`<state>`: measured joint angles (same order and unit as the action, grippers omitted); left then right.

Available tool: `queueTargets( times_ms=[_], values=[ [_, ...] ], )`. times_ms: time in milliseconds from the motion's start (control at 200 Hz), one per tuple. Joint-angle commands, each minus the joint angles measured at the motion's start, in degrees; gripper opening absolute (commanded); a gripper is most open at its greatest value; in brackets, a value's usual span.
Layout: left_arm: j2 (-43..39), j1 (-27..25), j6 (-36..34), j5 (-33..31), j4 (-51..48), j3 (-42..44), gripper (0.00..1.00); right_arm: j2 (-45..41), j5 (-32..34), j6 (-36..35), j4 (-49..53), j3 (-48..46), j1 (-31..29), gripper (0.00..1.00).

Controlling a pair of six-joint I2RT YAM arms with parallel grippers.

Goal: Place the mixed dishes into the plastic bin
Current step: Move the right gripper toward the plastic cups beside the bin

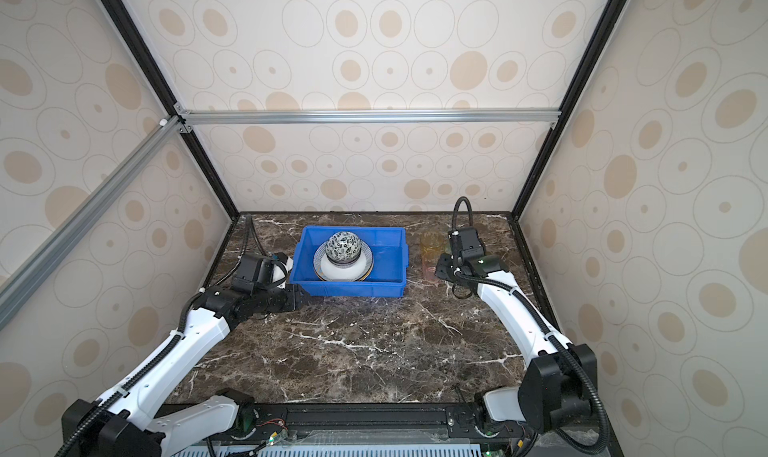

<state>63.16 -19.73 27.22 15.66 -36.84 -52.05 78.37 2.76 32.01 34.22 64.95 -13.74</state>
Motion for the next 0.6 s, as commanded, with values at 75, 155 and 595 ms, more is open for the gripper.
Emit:
queueTargets(
  times_ms=[75, 155, 595],
  values=[
    [-0.3, -4.1, -0.1, -3.0, 0.7, -0.1, 0.44, 2.7, -0.7, 1.2, -1.0, 0.2, 1.0, 0.34],
    [-0.2, -6.0, -0.2, -4.4, 0.8, -0.4, 0.44, 3.6, -1.2, 1.5, -1.4, 0.5, 1.6, 0.34],
    [2.2, -8.6, 0.1, -5.9, 1.0, -2.2, 0.44, 10.8, -3.3, 1.8, -3.2, 4.0, 4.3, 0.34]
  ],
)
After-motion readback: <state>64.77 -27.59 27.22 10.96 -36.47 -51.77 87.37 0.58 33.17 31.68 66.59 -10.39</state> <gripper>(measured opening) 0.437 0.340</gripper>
